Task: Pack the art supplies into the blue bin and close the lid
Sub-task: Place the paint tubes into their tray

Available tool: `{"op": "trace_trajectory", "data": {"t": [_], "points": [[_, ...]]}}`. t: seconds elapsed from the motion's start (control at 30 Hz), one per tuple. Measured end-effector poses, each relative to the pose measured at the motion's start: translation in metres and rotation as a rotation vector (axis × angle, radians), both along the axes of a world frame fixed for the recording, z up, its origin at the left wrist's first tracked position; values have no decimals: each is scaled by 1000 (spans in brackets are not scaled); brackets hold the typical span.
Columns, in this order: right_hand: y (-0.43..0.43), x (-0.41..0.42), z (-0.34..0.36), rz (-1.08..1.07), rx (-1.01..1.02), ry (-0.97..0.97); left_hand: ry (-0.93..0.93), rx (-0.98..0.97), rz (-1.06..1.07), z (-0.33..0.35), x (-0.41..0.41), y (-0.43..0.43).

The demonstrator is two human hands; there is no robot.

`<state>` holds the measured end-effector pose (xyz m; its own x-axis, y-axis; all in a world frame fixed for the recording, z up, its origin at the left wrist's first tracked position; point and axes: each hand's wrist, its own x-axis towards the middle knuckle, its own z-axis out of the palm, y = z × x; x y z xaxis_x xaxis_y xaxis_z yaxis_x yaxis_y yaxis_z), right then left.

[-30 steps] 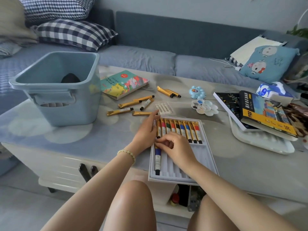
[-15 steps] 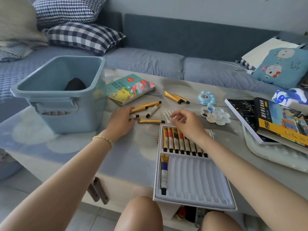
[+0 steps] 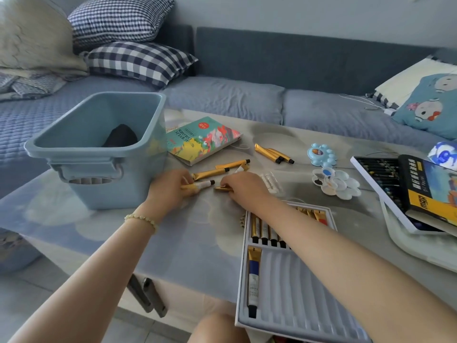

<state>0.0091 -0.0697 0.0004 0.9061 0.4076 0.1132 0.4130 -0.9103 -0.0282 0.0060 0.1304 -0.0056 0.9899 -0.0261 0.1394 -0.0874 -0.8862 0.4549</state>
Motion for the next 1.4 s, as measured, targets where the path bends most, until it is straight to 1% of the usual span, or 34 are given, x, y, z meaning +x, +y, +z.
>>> {"op": "trace_trajectory", "data": {"t": [0.07,0.17,0.23,0.27,0.3,0.37,0.4,0.43,0.47,0.57,0.7,0.8,1.03,1.2,1.33,1.4], "points": [[-4,-3,3,15,138,-39,2,-233,-5,4,-1,-3],[-16,-17,15,0,537,-177,-45,-560,-25,21,-10,-11],[-27,-34,30,-46,810,-222,-68,-729,-32,35,-19,-19],[-34,-46,38,-92,989,-191,-57,-794,-61,42,-24,-24],[-41,-60,45,-145,1194,-115,-28,-877,-104,47,-30,-31],[-55,-91,50,-241,1576,101,71,-1060,-183,52,-44,-48],[-62,-108,49,-280,1706,189,113,-1089,-211,50,-52,-56],[-68,-123,45,-309,1783,256,142,-1068,-231,47,-61,-64],[-72,-138,39,-338,1819,310,172,-1028,-245,40,-70,-72],[-75,-173,21,-377,1781,360,231,-958,-264,15,-96,-91],[-68,-192,7,-385,1711,310,187,-1028,-225,-11,-116,-104],[-63,-197,-2,-391,1674,317,162,-1065,-211,-16,-121,-105],[-59,-195,-8,-366,1443,433,178,-1049,-206,-15,-121,-105],[-57,-189,-14,-315,1135,348,178,-1059,-209,-15,-121,-104],[-57,-191,-16,-286,1057,317,182,-1070,-212,-15,-120,-103],[-57,-190,-16,-298,1066,296,198,-1075,-221,-12,-120,-103]]}}
